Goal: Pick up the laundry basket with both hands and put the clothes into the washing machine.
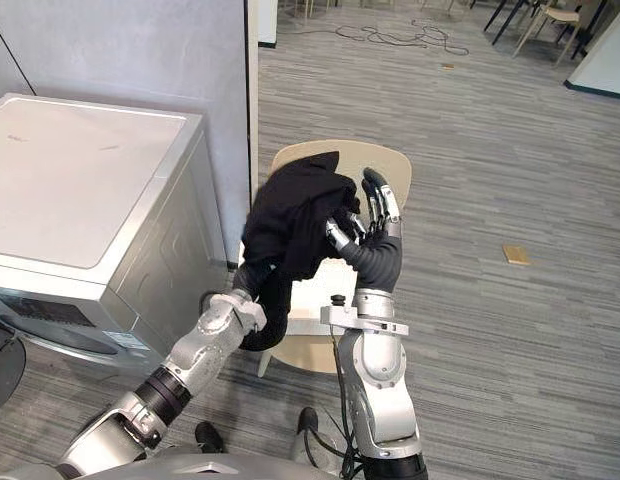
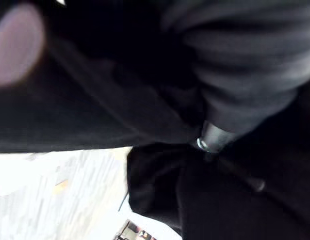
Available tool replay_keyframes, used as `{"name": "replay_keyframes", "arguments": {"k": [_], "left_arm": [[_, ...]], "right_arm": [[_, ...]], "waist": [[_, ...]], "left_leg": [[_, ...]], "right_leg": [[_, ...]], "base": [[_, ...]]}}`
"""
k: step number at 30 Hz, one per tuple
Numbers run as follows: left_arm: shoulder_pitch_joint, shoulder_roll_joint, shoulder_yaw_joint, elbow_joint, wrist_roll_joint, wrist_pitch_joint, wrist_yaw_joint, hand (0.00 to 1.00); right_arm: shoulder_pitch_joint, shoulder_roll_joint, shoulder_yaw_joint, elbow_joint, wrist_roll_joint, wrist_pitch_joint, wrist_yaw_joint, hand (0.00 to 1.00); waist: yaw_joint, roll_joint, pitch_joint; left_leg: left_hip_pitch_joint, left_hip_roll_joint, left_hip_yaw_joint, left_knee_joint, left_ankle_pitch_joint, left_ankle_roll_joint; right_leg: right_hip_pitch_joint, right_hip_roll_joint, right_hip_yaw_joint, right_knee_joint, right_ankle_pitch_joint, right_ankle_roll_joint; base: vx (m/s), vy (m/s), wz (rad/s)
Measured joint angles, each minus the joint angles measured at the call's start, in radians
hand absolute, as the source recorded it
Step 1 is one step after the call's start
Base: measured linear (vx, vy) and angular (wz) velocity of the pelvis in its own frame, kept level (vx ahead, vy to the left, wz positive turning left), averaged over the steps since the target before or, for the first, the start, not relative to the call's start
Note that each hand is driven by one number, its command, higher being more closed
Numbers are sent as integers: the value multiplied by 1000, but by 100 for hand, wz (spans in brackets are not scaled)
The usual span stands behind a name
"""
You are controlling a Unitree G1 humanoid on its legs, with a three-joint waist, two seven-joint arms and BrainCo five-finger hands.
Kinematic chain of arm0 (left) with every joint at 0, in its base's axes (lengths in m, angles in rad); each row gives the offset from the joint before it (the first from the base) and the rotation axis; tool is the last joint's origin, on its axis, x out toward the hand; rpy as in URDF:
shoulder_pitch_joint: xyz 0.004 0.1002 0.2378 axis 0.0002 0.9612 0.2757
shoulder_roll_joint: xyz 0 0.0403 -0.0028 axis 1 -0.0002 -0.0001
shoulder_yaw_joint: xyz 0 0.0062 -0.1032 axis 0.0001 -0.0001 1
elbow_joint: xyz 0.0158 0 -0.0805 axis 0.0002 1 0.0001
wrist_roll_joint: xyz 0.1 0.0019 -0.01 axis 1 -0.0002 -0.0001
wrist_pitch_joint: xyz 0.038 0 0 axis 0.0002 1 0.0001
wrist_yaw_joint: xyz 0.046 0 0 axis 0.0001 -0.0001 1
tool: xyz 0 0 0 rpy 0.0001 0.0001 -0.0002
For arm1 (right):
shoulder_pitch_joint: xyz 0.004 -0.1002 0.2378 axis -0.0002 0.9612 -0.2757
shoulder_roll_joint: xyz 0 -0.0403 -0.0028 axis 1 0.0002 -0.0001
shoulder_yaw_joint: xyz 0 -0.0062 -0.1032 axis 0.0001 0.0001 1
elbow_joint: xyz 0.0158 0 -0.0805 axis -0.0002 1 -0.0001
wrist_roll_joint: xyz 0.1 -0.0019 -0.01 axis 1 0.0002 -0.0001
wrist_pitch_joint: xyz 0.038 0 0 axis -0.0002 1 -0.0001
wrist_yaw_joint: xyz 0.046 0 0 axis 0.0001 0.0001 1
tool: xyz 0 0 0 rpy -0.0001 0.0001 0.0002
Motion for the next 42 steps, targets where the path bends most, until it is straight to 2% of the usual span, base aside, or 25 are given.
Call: {"name": "replay_keyframes", "arguments": {"k": [3, 7, 12, 16, 18, 20, 25, 29, 31, 34, 37, 38, 40, 41, 42], "left_arm": [[0, 0, 53, -90, 72, -23, 9, 100], [1, 0, 97, -192, 158, -56, 15, 100], [11, -1, 200, -325, 176, -63, 48, 100], [12, -5, 287, -442, 176, -94, 53, 100], [12, -9, 332, -491, 176, -119, 53, 100], [12, -11, 364, -500, 173, -124, 51, 100], [35, -22, 407, -552, 151, -124, 23, 100], [130, -18, 452, -631, 143, -124, -12, 100], [204, -18, 481, -669, 142, -123, -24, 100], [301, -18, 532, -742, 141, -123, -35, 100], [338, -19, 588, -792, 142, -123, -36, 100], [346, -19, 604, -806, 145, -124, -35, 100], [350, -18, 629, -820, 148, -125, -32, 100], [351, -17, 637, -822, 155, -125, -29, 100], [364, -19, 640, -822, 155, -128, -19, 100]], "right_arm": [[16, 1, -31, 38, 0, 6, 1, 0], [66, 25, -139, 62, 0, 8, 0, 0], [148, 44, -292, 134, -5, 32, -10, 0], [163, 50, -389, 189, -58, 74, -15, 0], [163, 53, -438, 226, -80, 93, -14, 0], [161, 62, -464, 265, -98, 115, -14, 0], [158, 81, -479, 314, -119, 158, -13, 0], [122, 88, -460, 334, -117, 157, 13, 0], [110, 87, -431, 334, -112, 151, 34, 0], [80, 87, -375, 334, -96, 131, 68, 0], [40, 87, -342, 329, -96, 125, 72, 0], [23, 88, -338, 314, -99, 123, 70, 0], [0, 89, -351, 244, -125, 124, 61, 0], [-11, 89, -357, 210, -159, 122, 50, 0], [-45, 87, -362, 198, -188, 114, 38, 0]], "waist": [[-1, 3, -2], [-3, 11, -9], [-28, 20, -19], [-28, 34, -29], [-26, 53, -43], [-24, 61, -46], [-23, 71, -53], [-15, 78, -56], [5, 81, -55], [25, 87, -48], [29, 83, -26], [30, 81, -22], [28, 86, -2], [30, 74, 14], [43, 80, 35]], "left_leg": [[9, -2, -2, -2, 0, 0], [17, -8, -5, -5, 0, 0], [61, -18, -13, -16, -3, -3], [79, -18, -15, -16, -5, -4], [81, -19, -18, -16, -5, -4], [93, -19, -24, -16, -4, -5], [101, -28, -50, -38, -3, -7], [101, -31, -54, -69, 9, -25], [96, -25, -61, -69, 10, -27], [58, -19, -87, -69, 14, -33], [5, -15, -140, -68, 27, -50], [-30, -9, -140, -67, 31, -51], [-71, 22, -84, -45, 15, -29], [-88, 55, -19, 13, -10, -10], [-117, 151, 70, 177, -61, 29]], "right_leg": [[10, -1, 0, 1, -4, -3], [17, -6, -1, 6, -7, -1], [54, -12, -2, 22, -27, 3], [71, -13, -2, 23, -31, 5], [74, -15, -4, 23, -33, 5], [90, -15, -10, 22, -34, 5], [118, -12, -21, 11, -40, 8], [114, 0, -3, -5, -42, 10], [114, 13, 1, -13, -42, 10], [98, 28, 1, -32, -42, 10], [93, 44, -32, -55, -37, 3], [73, 49, -60, -51, -29, -8], [59, 57, -109, -57, -17, -26], [55, 43, -126, -60, 12, -60], [56, 48, -161, -47, 5, -70]], "base": [[-11, 10, 1], [-26, 28, 4], [-24, 27, 4], [-9, 6, 1], [-38, 29, 5], [-22, 17, 8], [-51, 28, 12], [-51, 23, 4], [-52, 12, -2], [-45, -4, 17], [-48, -17, 62], [-44, -33, 87], [-20, -14, 97], [-77, 67, 73], [-109, 111, 51]]}}
